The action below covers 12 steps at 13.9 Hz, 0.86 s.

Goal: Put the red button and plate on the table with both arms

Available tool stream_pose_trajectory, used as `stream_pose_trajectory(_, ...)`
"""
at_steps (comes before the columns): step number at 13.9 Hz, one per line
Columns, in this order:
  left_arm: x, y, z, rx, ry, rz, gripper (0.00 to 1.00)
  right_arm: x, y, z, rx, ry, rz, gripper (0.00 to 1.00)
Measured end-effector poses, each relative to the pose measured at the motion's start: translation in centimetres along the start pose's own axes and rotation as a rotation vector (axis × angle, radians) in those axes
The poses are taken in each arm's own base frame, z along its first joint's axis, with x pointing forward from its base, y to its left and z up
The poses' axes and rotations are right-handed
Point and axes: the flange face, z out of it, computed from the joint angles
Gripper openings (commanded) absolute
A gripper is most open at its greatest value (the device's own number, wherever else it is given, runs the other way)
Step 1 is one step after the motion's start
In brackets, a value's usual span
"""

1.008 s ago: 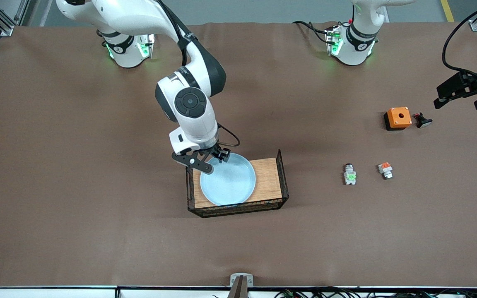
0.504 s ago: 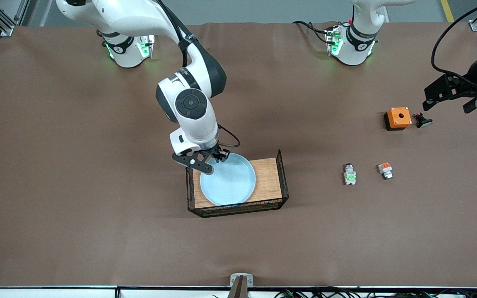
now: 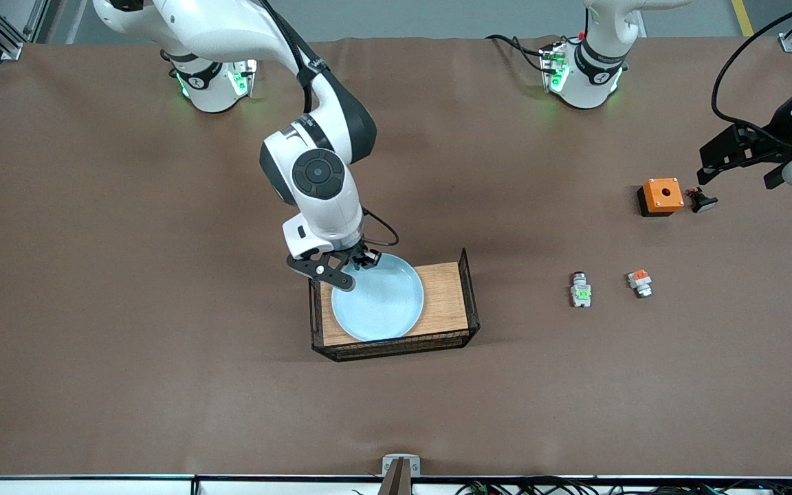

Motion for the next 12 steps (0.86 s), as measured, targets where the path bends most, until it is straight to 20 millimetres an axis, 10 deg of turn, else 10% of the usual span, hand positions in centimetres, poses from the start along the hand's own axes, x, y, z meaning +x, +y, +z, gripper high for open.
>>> stream_pose_trajectory(12,-0.02,0.59,0.04,-0.001,-0.001,0.011,1.00,0.14,-0.22,-0.48,0.013,0.008,0.031,0.00)
